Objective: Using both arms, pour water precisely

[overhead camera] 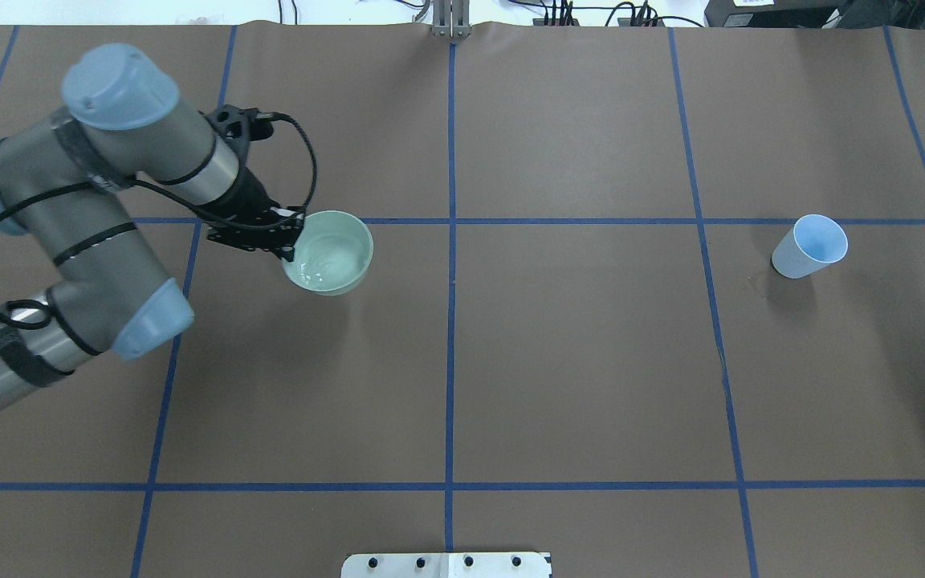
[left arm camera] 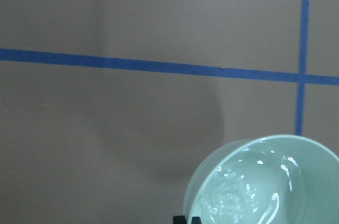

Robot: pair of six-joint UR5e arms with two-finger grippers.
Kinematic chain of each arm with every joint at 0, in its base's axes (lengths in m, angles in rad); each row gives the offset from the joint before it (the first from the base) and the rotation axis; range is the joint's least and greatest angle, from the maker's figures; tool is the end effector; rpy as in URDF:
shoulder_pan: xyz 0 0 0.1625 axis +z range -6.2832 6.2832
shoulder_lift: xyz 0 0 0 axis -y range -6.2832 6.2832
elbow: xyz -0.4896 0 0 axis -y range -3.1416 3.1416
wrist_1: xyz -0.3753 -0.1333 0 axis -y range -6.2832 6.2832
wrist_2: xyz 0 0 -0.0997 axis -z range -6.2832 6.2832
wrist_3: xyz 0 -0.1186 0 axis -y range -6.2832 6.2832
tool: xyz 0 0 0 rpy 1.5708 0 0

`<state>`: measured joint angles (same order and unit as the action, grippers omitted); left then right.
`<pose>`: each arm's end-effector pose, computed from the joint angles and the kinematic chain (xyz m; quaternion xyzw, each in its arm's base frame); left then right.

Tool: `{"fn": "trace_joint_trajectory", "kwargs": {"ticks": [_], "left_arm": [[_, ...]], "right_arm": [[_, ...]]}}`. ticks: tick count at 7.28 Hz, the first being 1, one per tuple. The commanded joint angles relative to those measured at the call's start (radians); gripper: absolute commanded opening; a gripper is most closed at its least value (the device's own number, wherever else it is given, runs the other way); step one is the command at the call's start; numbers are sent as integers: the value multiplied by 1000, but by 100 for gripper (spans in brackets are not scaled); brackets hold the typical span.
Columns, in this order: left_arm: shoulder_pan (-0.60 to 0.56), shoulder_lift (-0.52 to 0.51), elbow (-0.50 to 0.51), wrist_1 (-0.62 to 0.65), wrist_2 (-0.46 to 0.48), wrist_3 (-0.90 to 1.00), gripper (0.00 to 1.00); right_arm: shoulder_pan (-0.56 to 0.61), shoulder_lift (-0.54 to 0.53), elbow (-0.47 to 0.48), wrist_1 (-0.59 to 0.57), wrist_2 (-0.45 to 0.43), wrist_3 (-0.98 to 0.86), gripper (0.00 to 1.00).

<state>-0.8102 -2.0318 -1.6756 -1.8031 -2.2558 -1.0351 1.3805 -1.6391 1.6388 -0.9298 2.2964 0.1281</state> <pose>0.4196 -0.5255 0.3925 -0.0139 0.4791 0.0105 0.8776 -0.0362 -0.4766 0.6626 0.2373 -0.3793 -0.1393 0.8834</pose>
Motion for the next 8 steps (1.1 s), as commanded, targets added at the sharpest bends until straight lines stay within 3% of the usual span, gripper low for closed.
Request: {"fn": "trace_joint_trajectory", "kwargs": {"ticks": [1, 4, 8], "left_arm": [[-133, 221, -61, -2, -101, 209, 0], [-284, 396, -27, -4, -105, 460, 0], [-339, 421, 94, -4, -104, 612, 0]], "right_arm": [[2, -7, 1, 3, 1, 1, 100], [2, -7, 0, 3, 2, 1, 100], [2, -5, 1, 3, 3, 1, 100]]}}
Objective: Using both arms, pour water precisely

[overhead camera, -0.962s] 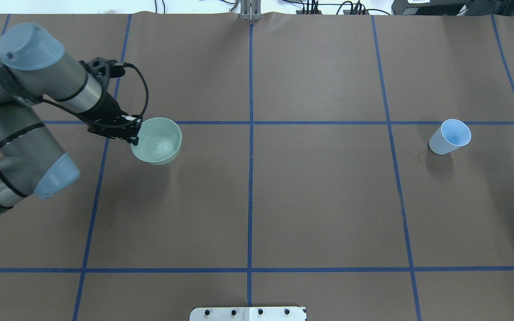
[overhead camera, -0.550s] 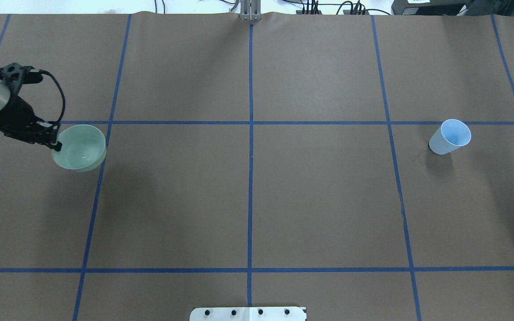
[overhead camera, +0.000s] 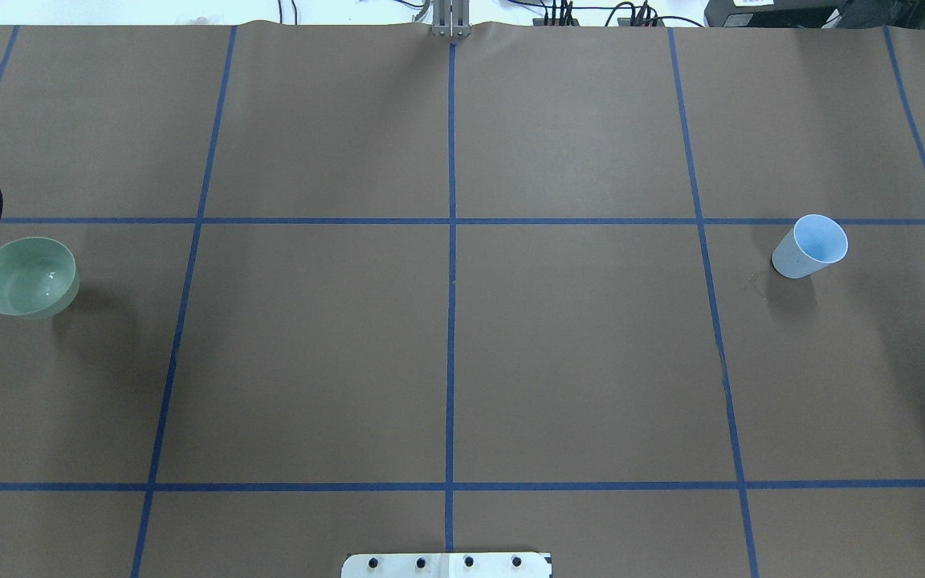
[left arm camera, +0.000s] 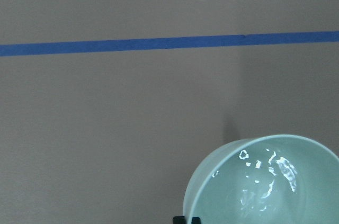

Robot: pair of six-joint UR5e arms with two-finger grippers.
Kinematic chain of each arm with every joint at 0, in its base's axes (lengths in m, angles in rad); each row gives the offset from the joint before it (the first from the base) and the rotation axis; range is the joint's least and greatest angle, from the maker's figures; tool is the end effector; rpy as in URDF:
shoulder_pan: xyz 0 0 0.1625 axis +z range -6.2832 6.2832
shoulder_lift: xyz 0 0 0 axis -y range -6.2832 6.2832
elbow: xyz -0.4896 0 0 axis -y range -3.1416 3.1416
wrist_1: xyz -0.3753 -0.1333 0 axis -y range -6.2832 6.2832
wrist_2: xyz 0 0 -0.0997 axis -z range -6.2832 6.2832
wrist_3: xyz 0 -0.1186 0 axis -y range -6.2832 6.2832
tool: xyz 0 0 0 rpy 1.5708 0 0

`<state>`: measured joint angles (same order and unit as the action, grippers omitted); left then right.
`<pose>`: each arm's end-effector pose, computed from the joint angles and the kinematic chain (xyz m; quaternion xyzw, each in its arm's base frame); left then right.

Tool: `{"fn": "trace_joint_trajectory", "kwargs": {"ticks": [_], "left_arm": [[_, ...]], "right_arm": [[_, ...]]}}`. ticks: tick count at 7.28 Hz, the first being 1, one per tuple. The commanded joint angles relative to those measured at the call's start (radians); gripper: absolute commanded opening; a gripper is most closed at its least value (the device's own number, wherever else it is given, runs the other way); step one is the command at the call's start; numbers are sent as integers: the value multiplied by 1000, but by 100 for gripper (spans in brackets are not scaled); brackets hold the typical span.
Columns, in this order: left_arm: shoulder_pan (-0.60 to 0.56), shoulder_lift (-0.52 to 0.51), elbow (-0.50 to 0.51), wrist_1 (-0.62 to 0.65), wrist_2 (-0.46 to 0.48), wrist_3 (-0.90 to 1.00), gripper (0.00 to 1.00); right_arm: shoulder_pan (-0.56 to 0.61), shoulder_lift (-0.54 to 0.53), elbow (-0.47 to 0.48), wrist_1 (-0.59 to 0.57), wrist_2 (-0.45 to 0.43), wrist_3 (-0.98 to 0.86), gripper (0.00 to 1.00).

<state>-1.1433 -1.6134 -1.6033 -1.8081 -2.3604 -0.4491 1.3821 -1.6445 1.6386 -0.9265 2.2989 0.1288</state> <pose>0.1691 -0.4896 0.6723 -0.0312 0.4050 0.0500 0.9124 -0.0351 -0.4739 0.6647 0.2361 -0.3802 -0.1383 0.8835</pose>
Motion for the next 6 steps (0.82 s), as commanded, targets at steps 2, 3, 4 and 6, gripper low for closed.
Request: {"fn": "trace_joint_trajectory", "kwargs": {"ticks": [2, 3, 4, 6], "left_arm": [[2, -3, 28, 0, 0, 21, 26], [4, -3, 28, 0, 0, 26, 37], [4, -5, 22, 0, 0, 27, 45], [-6, -13, 3, 1, 0, 26, 100]], "right_arm": [[0, 0, 1, 0, 1, 0, 100], [2, 0, 3, 0, 1, 0, 100], [5, 2, 3, -2, 7, 0, 100], [9, 2, 1, -8, 16, 5, 100]]}}
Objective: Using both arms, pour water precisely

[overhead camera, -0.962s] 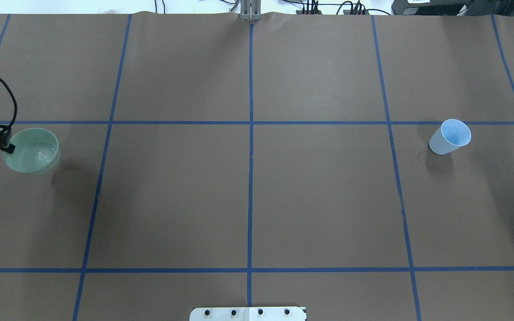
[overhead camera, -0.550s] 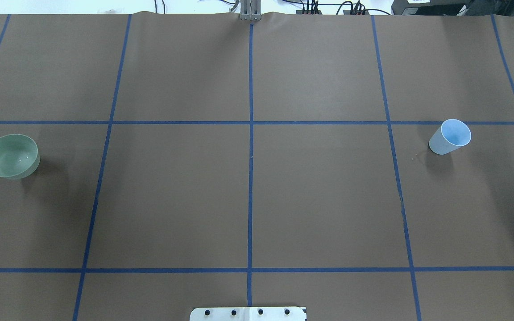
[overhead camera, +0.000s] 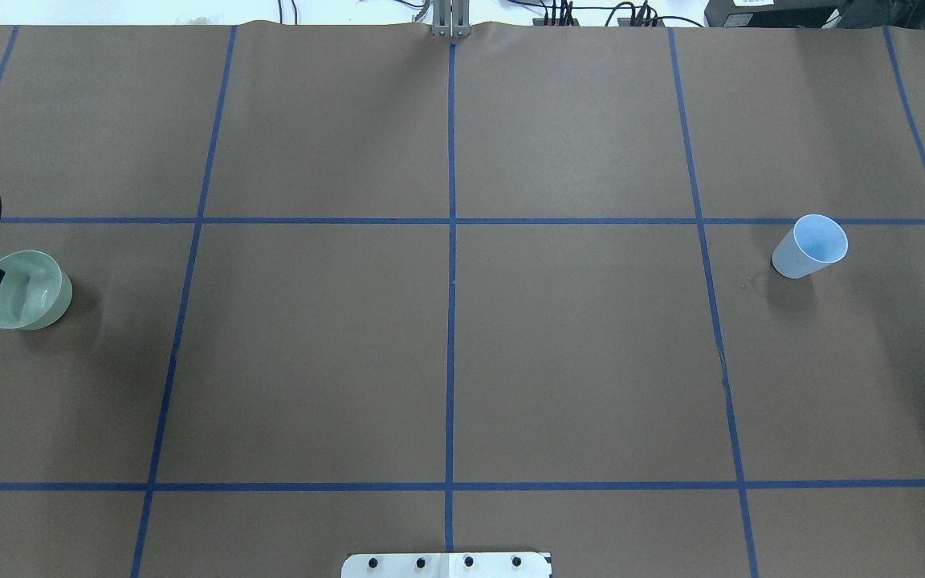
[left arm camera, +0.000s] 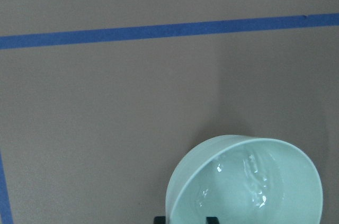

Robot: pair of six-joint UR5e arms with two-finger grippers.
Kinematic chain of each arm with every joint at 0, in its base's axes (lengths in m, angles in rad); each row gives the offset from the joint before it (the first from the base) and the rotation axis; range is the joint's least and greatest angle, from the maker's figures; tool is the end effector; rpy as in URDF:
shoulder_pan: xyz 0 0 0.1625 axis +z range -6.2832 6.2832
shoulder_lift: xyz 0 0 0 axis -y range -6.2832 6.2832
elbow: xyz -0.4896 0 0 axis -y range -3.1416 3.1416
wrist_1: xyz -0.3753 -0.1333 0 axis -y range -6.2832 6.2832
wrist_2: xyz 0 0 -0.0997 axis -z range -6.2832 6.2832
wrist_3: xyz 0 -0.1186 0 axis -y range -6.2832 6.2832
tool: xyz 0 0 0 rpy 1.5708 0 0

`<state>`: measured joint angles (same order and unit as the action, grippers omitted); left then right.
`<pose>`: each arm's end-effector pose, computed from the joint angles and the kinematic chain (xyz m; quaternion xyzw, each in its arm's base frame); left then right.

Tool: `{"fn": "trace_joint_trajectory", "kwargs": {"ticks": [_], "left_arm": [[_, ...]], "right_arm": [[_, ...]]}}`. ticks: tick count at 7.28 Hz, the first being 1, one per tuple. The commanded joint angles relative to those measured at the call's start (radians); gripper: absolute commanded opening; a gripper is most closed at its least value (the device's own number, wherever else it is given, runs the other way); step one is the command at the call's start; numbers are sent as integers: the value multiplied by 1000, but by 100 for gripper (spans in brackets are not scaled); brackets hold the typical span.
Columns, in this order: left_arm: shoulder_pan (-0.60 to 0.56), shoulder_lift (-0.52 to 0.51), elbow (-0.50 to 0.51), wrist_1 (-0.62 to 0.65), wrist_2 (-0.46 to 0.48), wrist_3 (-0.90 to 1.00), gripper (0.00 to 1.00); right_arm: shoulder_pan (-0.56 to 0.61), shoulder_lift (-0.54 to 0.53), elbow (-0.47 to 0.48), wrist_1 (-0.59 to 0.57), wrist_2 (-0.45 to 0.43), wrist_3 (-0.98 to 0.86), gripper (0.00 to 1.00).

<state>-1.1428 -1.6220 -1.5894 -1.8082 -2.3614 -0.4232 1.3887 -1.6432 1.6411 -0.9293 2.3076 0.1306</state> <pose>0.1711 -0.4932 0.6747 -0.0285 0.4049 0.0611 0.9119 -0.0328 -0.4742 0.6626 0.2364 -0.3834 -0.1359 0.8824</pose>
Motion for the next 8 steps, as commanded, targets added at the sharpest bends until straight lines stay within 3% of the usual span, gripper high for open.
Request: {"fn": "trace_joint_trajectory", "kwargs": {"ticks": [1, 3, 4, 6, 8], "left_arm": [[-30, -7, -18, 3, 2, -2, 100], [-154, -10, -40, 7, 5, 62, 100], [-220, -7, -18, 16, 13, 215, 100], [-282, -1, 51, 14, 10, 277, 100], [-348, 20, 48, 26, 17, 188, 100]], "right_arm": [[3, 14, -10, -14, 7, 23, 100], [22, 37, 0, -115, 45, 50, 100], [42, 33, -7, -123, 49, 47, 100], [45, 95, 2, -381, 49, 28, 100], [59, 138, 2, -596, 39, -134, 100]]}}
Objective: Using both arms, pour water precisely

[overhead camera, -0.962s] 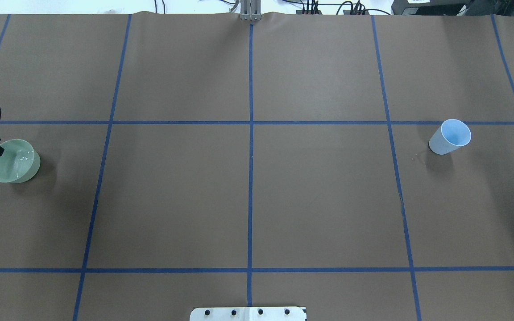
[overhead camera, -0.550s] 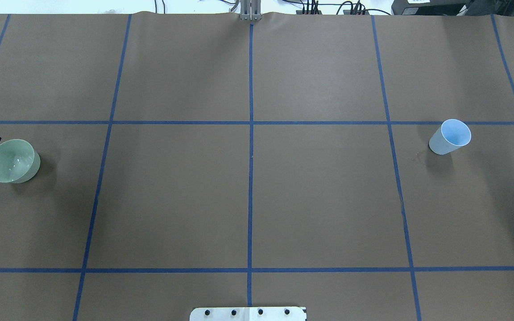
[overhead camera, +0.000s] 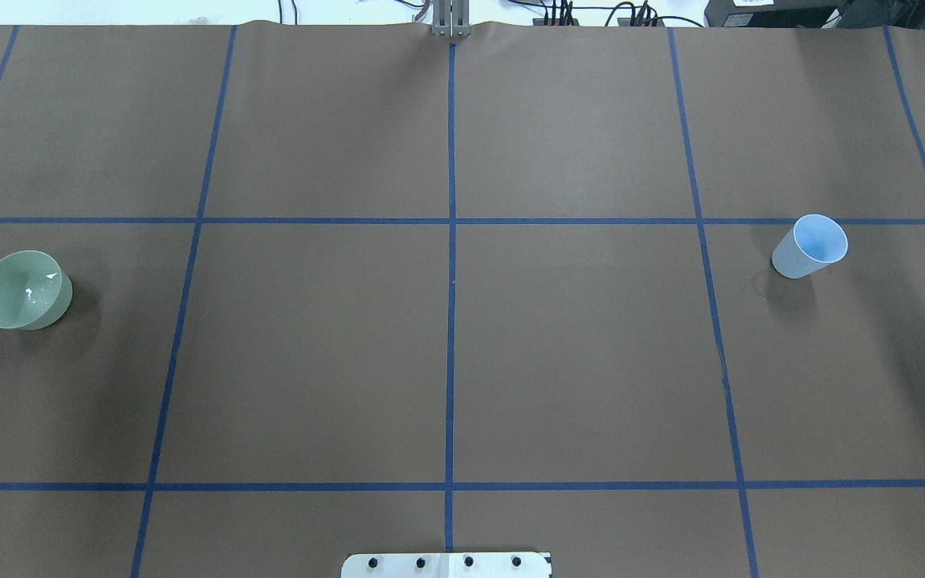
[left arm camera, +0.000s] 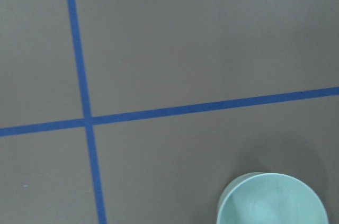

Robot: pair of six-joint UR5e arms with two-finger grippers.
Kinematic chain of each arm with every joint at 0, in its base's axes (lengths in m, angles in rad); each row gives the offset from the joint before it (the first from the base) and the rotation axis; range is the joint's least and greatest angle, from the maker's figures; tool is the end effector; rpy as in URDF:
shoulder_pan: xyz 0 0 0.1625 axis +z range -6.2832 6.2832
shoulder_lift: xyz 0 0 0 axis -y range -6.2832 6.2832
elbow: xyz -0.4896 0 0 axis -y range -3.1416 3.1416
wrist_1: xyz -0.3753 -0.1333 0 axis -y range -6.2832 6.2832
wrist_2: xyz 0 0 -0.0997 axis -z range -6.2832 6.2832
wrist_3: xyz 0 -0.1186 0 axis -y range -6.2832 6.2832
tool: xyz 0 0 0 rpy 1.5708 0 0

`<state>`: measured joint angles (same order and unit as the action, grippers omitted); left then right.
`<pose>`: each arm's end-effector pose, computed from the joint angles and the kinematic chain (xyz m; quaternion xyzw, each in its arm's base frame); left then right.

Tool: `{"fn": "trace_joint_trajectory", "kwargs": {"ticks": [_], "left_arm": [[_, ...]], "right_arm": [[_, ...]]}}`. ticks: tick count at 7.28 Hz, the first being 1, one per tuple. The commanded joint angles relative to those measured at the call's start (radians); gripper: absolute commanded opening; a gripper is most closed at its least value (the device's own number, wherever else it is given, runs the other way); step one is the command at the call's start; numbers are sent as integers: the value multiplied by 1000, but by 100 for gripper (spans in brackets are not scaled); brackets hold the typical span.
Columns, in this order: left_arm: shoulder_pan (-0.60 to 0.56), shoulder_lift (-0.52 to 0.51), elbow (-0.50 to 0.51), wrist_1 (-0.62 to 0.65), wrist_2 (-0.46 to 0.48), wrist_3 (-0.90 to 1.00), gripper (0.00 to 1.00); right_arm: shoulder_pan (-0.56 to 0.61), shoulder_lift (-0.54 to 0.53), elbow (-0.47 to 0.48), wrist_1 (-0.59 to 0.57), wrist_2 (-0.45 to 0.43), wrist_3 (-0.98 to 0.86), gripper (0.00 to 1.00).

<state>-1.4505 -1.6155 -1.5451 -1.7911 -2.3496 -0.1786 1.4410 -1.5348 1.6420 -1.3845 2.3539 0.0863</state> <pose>0.0121 -0.5163 0.7029 0.0531 0.3892 0.0185 0.9195 -0.0169 -0.5126 0.6632 0.0937 -0.3899 -0.0757 0.9130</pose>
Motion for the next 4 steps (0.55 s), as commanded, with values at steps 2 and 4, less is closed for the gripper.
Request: {"fn": "trace_joint_trajectory", "kwargs": {"ticks": [2, 4], "left_arm": [[-108, 13, 8, 47, 7, -64, 100], [-122, -6, 5, 49, 9, -61, 100]], "right_arm": [[13, 48, 13, -229, -13, -99, 100], [24, 35, 2, -228, -16, -99, 100]]}}
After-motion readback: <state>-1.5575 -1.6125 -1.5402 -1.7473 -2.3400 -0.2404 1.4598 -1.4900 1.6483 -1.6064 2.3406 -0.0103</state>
